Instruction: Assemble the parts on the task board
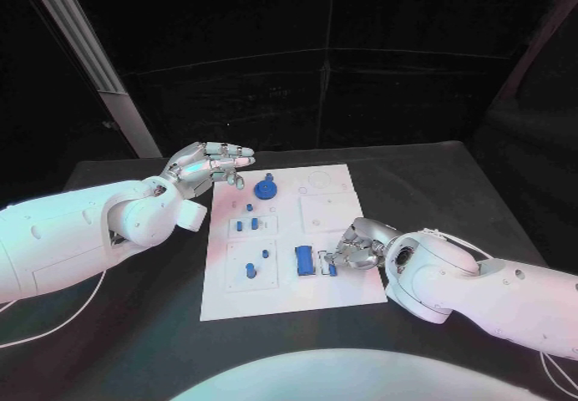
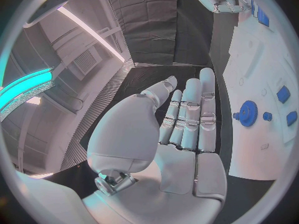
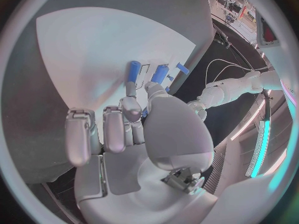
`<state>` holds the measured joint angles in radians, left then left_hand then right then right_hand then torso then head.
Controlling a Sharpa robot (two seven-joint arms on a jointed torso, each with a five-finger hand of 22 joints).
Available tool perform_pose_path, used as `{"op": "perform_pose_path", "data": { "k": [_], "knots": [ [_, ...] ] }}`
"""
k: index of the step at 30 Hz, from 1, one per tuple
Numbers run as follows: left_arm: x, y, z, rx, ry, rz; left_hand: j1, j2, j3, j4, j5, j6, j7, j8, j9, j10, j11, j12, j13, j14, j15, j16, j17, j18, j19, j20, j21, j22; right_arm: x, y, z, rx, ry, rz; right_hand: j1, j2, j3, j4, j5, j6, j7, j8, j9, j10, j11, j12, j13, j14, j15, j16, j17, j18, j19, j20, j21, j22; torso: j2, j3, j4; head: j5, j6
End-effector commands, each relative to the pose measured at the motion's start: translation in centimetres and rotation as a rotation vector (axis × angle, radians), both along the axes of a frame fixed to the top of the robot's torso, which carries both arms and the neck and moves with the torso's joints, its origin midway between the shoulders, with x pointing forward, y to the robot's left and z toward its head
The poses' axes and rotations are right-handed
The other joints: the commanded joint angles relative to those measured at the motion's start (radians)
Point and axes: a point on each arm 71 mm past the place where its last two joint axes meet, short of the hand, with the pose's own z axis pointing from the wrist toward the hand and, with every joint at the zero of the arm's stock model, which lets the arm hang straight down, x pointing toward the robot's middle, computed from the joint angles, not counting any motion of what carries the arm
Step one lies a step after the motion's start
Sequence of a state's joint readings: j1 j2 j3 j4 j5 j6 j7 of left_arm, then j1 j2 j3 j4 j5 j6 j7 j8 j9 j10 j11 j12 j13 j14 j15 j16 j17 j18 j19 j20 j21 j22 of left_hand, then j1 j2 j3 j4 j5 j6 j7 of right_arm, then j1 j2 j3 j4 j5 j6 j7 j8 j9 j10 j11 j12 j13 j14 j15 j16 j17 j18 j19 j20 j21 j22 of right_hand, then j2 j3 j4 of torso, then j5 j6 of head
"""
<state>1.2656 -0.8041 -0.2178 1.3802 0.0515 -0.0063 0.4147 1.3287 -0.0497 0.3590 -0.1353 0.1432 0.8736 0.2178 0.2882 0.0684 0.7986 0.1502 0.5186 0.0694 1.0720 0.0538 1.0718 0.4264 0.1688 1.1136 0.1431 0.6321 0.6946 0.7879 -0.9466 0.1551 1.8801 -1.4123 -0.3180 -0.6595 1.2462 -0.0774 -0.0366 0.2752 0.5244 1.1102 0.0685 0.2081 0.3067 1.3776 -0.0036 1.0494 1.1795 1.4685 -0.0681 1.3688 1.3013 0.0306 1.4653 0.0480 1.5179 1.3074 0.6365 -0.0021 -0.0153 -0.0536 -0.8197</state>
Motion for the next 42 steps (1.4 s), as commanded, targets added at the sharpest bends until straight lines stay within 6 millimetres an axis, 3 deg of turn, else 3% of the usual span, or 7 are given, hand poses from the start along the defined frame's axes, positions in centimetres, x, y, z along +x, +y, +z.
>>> {"op": "perform_pose_path", "data": {
  "k": [1,3,5,10,42],
  "knots": [
    [0.0,-0.1,0.1,-0.011,0.001,-0.013,-0.003,0.005,-0.004,-0.001,0.004,-0.007,-0.001,0.005,-0.001,-0.006,-0.002,0.007,-0.001,-0.004,0.001,0.006,-0.001,0.014,-0.002,0.006,-0.005,-0.002,0.0,-0.1,0.4,-0.045,-0.052,0.022,0.018,-0.004,-0.013,-0.003,-0.058,0.009,0.001,-0.003,0.007,0.005,-0.004,-0.001,0.002,0.051,-0.004,0.001,-0.001,-0.011,0.055,-0.007,0.002,0.2,-0.001,0.0009,-0.0021,0.001,0.0],
    [0.0,-0.1,0.1,-0.011,0.002,-0.014,-0.003,0.005,-0.004,-0.001,0.004,-0.007,-0.001,0.005,-0.001,-0.006,-0.002,0.007,-0.001,-0.004,0.001,0.006,-0.001,0.014,-0.002,0.006,-0.005,-0.002,0.0,-0.2,0.5,-0.057,-0.065,0.029,0.023,-0.008,-0.032,-0.008,-0.161,0.01,0.002,-0.002,0.013,0.005,-0.003,-0.002,0.003,0.05,-0.003,-0.001,-0.004,-0.01,0.053,-0.006,0.0,0.198,0.0,0.0004,-0.0013,-0.001,0.001],
    [0.0,-0.2,0.1,-0.011,0.002,-0.015,-0.003,0.005,-0.004,-0.001,0.004,-0.007,-0.001,0.005,-0.001,-0.006,-0.002,0.007,-0.001,-0.004,0.001,0.006,-0.001,0.014,-0.002,0.006,-0.005,-0.002,0.0,-0.2,0.5,-0.067,-0.066,0.034,0.028,-0.007,-0.047,-0.012,-0.228,0.007,0.003,-0.002,0.019,0.003,-0.002,-0.004,0.003,0.05,-0.002,-0.003,-0.006,-0.009,0.051,-0.005,-0.002,0.196,0.0,-0.0002,-0.0001,-0.003,0.002],
    [0.0,-0.3,0.1,-0.012,0.003,-0.018,-0.004,0.006,-0.005,-0.001,0.005,-0.009,-0.001,0.005,-0.001,-0.007,-0.002,0.008,-0.001,-0.005,0.002,0.007,-0.002,0.014,-0.002,0.006,-0.006,-0.002,0.2,-0.4,0.2,-0.084,-0.062,0.036,0.033,0.0,-0.068,-0.016,-0.289,0.001,0.005,-0.003,0.026,-0.001,0.0,-0.01,0.001,0.049,0.0,-0.009,-0.011,-0.008,0.047,-0.004,-0.006,0.191,0.0,-0.0011,0.0009,-0.007,0.004],
    [0.0,-0.2,0.1,-0.009,0.008,-0.02,-0.004,0.007,-0.004,-0.001,0.005,-0.009,-0.001,0.006,-0.001,-0.008,-0.002,0.008,-0.002,-0.005,0.002,0.007,-0.002,0.014,-0.002,0.006,-0.006,-0.003,0.8,0.0,-0.6,-0.142,-0.04,0.072,0.111,0.043,-0.08,-0.065,-0.3,0.0,0.003,0.002,0.046,-0.004,-0.002,-0.014,0.004,0.049,-0.002,-0.01,-0.011,-0.008,0.047,-0.004,-0.007,0.191,0.0,0.0001,-0.0001,-0.005,0.002]
  ]
}}
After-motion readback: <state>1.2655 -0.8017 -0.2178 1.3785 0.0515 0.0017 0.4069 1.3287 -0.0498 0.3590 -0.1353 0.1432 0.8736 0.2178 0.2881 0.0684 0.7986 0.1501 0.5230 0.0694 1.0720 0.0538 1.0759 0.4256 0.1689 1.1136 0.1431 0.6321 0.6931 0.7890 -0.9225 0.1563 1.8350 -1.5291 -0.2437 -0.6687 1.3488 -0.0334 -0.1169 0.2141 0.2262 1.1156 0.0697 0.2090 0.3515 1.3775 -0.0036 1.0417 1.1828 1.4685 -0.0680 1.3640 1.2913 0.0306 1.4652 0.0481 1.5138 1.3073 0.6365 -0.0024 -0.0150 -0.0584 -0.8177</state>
